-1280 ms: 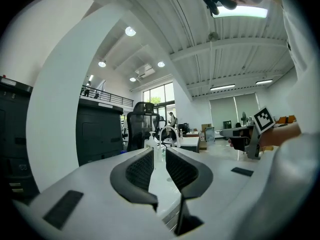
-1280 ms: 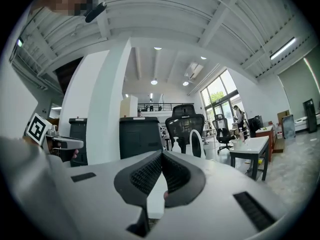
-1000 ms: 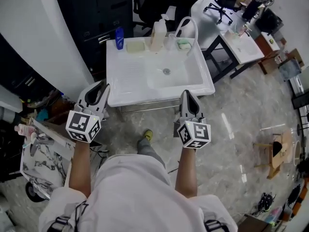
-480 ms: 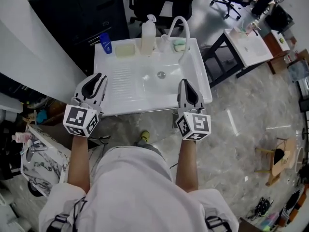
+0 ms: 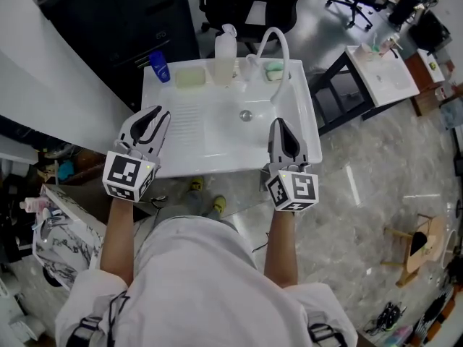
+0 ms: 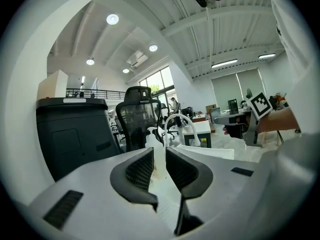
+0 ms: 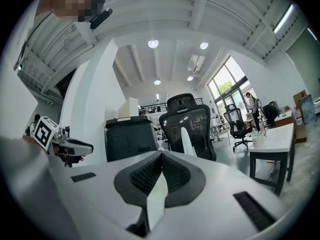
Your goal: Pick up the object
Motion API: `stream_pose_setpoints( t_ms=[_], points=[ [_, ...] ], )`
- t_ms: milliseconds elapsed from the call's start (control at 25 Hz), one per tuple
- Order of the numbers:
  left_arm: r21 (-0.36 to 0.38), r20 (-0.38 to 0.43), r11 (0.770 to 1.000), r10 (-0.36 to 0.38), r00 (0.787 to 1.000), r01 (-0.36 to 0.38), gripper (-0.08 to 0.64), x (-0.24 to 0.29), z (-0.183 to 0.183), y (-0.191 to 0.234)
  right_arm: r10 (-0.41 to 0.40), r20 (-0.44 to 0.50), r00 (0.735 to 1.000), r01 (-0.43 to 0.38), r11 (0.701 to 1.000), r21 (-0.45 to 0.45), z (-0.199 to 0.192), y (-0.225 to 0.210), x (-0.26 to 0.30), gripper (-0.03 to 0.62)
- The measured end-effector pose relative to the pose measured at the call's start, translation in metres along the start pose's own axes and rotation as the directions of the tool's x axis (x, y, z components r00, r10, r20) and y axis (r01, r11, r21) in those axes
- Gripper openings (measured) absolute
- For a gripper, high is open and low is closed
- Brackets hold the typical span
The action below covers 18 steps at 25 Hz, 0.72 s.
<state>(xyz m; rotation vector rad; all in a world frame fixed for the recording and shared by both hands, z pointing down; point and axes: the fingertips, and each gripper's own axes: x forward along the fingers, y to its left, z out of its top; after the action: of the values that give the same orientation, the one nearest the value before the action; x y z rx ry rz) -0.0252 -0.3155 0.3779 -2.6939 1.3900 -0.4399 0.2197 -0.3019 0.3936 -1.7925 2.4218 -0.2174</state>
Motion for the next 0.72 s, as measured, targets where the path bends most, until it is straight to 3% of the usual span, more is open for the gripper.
stream_pose_setpoints(
  t_ms=[520, 720],
  points=[
    [-0.010, -0.058, 0.997, -0.072, 0.996, 0.071, 0.074, 0.049, -0.033, 0.040, 0.014, 0.011, 1.000, -0.014, 1.000, -0.021, -0.005, 0.010, 0.053, 0.006],
    [0.054, -0.109, 0.992, -0.111, 0.988, 0.117, 0.074, 0.072, -0.051, 0.055, 0.011, 0.014, 1.000, -0.011, 1.000, -0.015, -0.008, 0.015, 0.069, 0.006]
  ],
)
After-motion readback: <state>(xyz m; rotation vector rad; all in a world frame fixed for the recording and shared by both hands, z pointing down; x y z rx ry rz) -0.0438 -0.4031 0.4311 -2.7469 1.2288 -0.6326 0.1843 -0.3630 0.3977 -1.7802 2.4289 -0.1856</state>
